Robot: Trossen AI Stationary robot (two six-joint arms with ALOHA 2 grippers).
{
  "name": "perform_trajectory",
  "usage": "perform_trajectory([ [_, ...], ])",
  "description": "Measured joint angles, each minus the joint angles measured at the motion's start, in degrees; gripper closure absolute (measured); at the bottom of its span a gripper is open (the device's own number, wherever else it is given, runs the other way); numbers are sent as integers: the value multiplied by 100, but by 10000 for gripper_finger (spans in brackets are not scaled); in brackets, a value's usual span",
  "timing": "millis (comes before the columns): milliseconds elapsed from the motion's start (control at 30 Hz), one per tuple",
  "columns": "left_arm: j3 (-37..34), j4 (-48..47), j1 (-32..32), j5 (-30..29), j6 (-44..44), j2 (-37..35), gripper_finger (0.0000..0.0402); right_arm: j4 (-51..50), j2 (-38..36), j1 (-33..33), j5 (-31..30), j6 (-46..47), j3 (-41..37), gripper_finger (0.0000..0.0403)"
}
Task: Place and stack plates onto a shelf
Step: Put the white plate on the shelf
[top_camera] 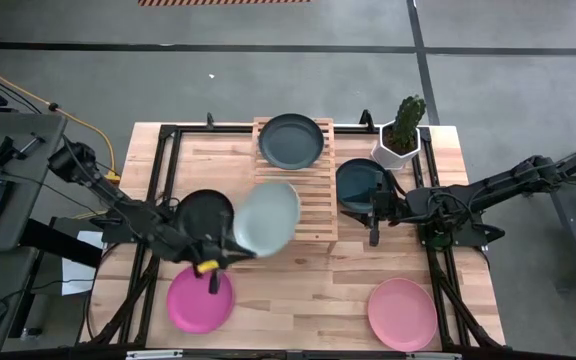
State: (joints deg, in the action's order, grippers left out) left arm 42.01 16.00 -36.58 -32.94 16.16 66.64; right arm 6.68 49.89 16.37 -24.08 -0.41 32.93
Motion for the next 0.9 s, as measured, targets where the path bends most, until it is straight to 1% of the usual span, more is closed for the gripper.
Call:
perform_trajectory([
  [100, 509, -588, 26, 26, -7, 570, 401, 33, 0, 0, 0, 0, 0, 267],
  [233, 1127, -1540, 192, -401, -255, 1204, 401, 37, 0, -1, 0, 1, 0, 267],
  [333, 1367, -1915, 397, -437, -454, 1514, 401, 35, 0, -1, 0, 1, 0, 267],
  [400, 1401, -1950, 558, -311, -500, 1640, 401, 35, 0, 1, 0, 1, 0, 267],
  [567, 1415, -1905, 858, 217, -512, 1802, 401, 38, 0, 0, 0, -1, 0, 267],
  [767, 1415, -1911, 1042, 239, -676, 1805, 401, 43, 0, 1, 1, -92, 0, 267],
  [900, 1415, -1909, 1110, 240, -756, 1802, 390, 42, 0, 1, 0, -89, 0, 267],
])
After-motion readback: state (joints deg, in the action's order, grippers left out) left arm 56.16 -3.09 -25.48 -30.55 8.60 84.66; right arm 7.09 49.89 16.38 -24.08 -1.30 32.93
